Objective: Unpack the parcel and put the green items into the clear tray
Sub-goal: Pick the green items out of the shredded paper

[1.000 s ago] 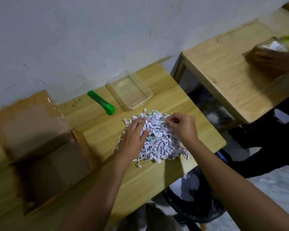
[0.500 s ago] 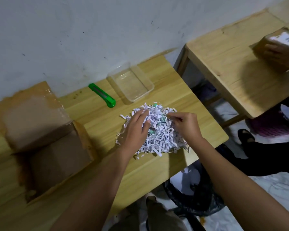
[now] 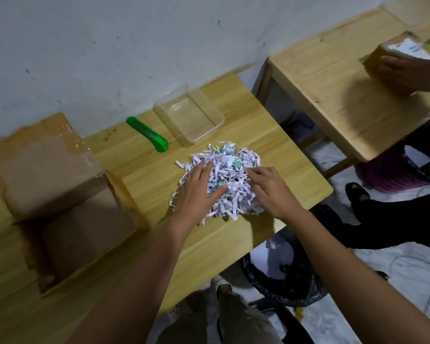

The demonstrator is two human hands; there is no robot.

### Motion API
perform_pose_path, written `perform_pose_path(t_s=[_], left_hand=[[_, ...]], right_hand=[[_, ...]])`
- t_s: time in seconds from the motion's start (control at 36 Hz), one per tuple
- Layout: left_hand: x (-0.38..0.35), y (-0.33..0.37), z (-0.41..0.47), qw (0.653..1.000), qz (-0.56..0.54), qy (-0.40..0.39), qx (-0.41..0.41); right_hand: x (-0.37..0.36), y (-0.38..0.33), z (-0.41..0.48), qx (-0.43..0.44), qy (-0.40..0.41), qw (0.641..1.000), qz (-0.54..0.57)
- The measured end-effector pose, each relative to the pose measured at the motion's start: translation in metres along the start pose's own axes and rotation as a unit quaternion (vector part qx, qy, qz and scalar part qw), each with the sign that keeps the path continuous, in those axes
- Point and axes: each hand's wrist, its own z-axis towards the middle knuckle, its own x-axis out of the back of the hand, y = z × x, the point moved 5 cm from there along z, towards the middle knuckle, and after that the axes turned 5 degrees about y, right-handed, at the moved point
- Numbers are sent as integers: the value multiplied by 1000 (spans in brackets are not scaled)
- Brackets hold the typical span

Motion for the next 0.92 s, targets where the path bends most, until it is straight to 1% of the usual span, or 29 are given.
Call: perform_pose_path(t_s=[0.08, 0.14, 0.22, 0.25, 0.31, 0.36, 0.42, 0.47, 0.53, 0.61, 0.67, 0.72, 0.78, 0.81, 0.83, 0.86, 0.92], left_hand=[[4, -4, -4, 1000, -16, 5, 16], [8, -7, -7, 999, -17, 13, 28], [16, -10, -11, 998, -26, 39, 42], [19, -9, -12, 998, -24, 52, 31], [21, -4, -12, 998, -1, 64, -19], [15, 0, -9, 997, 25, 31, -65], [7, -1, -5, 996, 45, -14, -81], [4, -8, -3, 996, 57, -31, -65], [10, -17, -3, 997, 63, -26, -37], [24, -25, -8, 998, 59, 18, -14], [35, -23, -12, 996, 36, 77, -3], [45, -13, -13, 991, 14, 136, 4], [50, 4, -7, 984, 12, 174, -16], [50, 14, -2, 984, 7, 176, -37], [48, 24, 6, 984, -4, 164, -65], [41, 31, 16, 986, -14, 135, -94], [22, 36, 34, 990, 4, 49, -129]], right_hand=[[2, 7, -11, -41, -32, 998, -22], [5, 10, -15, -56, -39, 996, -48], [10, 6, -16, -66, -13, 997, -26], [11, 2, -15, -60, 4, 998, -8], [8, -9, -10, -37, 30, 999, 13], [-3, -19, -3, -8, 25, 1000, 3], [-16, -20, 2, 2, 3, 1000, -15], [-21, -9, 2, -23, -5, 1000, -6], [-15, 5, -1, -61, 3, 998, 19], [0, 21, -7, -80, 22, 995, 47], [10, 21, -6, -73, 53, 995, 53], [19, 16, 1, -65, 102, 991, 50], [23, 8, 12, -49, 146, 988, 34], [23, 3, 19, -41, 159, 986, 35], [22, -3, 28, -35, 165, 985, 43], [20, -8, 37, -32, 161, 985, 57], [12, -15, 54, -26, 123, 989, 82]])
